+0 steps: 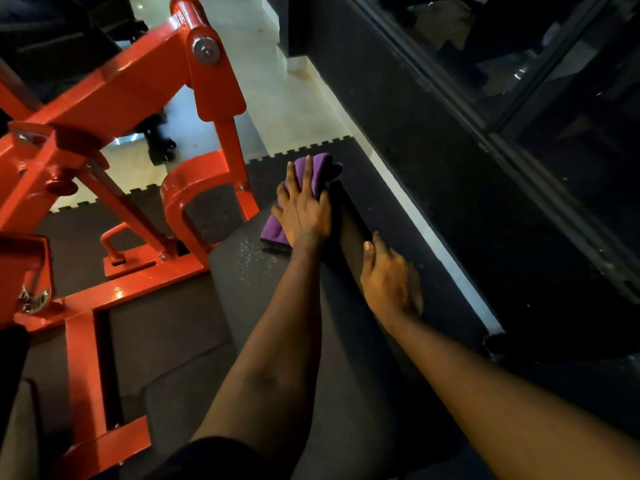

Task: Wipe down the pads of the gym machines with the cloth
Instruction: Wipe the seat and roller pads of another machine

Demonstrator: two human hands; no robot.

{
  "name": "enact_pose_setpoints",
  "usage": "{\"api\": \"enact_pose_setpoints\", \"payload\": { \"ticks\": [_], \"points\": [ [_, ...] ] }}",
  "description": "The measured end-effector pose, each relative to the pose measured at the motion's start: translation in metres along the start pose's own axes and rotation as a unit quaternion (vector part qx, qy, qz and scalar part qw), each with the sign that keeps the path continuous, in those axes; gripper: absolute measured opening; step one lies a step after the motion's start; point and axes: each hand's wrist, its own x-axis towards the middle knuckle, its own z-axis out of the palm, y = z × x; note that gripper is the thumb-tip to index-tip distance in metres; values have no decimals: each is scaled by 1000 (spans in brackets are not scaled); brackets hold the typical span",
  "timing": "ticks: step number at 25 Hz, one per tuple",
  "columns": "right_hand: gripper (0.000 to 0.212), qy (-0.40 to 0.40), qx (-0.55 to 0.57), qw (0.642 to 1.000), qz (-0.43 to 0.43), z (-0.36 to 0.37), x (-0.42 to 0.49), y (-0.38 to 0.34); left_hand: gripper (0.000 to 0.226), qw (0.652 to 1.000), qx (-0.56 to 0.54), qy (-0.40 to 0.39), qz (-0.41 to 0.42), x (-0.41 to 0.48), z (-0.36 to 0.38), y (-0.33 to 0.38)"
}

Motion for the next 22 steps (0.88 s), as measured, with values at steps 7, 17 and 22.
{"api": "enact_pose_setpoints", "payload": {
  "ticks": [7,17,22],
  "points": [
    [51,-4,9,1000,18,-1,-2,-2,70,993,26,18,-116,-65,9,-49],
    [45,31,12,999,16,5,0,0,65,998,5,13,54,-14,-3,0],
    [47,25,-4,1000,12,5,1,0,62,997,22,-27,65,-17,1,-3]
  ]
}}
